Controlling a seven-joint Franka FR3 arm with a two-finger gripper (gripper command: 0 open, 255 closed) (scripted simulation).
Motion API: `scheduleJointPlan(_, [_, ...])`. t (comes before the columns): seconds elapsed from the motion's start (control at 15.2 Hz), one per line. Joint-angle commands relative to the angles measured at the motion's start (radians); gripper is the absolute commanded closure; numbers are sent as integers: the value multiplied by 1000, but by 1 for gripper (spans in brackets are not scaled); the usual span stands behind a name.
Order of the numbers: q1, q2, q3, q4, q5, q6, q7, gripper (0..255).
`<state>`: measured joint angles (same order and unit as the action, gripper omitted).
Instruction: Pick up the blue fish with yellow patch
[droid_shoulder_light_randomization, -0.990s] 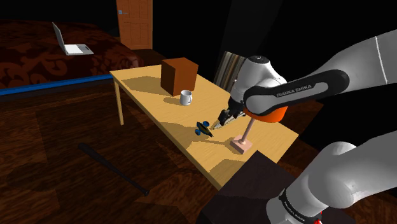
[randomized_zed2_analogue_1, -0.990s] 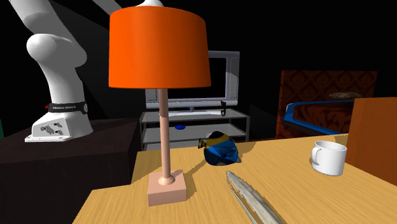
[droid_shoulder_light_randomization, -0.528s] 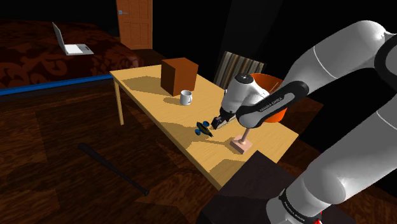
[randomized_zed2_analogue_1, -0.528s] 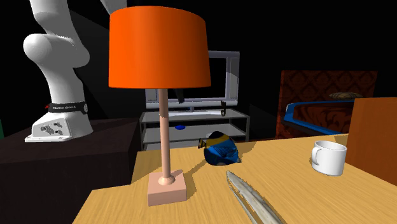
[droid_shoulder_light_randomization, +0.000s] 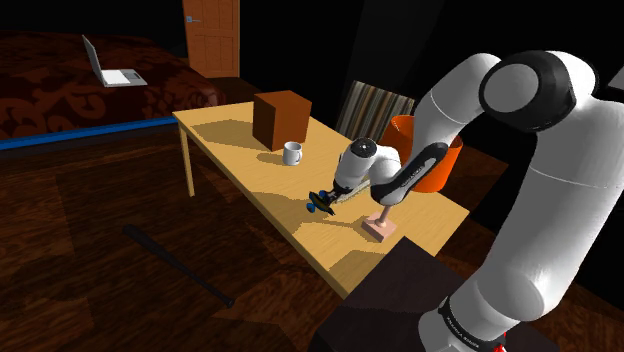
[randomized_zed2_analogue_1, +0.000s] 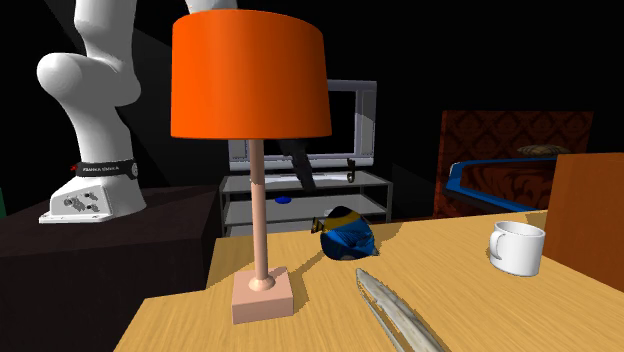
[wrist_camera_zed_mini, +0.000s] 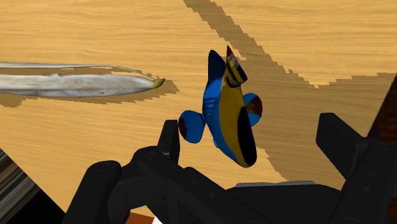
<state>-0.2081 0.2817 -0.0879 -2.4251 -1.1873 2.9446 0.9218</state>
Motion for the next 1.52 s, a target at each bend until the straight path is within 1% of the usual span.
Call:
scheduleJointPlan(0.0, [41, 90, -55, 78, -159, 25, 151, 0])
scheduleJointPlan(0.13, [72, 177, -96, 163, -274, 43, 266, 0])
scheduleJointPlan(0.26, [89, 261, -121, 251, -374, 53, 370, 0])
scheduleJointPlan(0.33, [87, 262, -119, 252, -376, 52, 371, 0])
scheduleJointPlan(0.73, [93, 351, -123, 318, -511, 62, 526, 0])
scheduleJointPlan(0.79, [92, 374, -121, 336, -544, 62, 564, 0])
scheduleJointPlan(0.92, [91, 374, -119, 335, -544, 61, 564, 0])
scheduleJointPlan(0.99, [90, 374, -120, 337, -540, 62, 558, 255])
scheduleJointPlan(1.45, [90, 374, -120, 336, -537, 62, 555, 255])
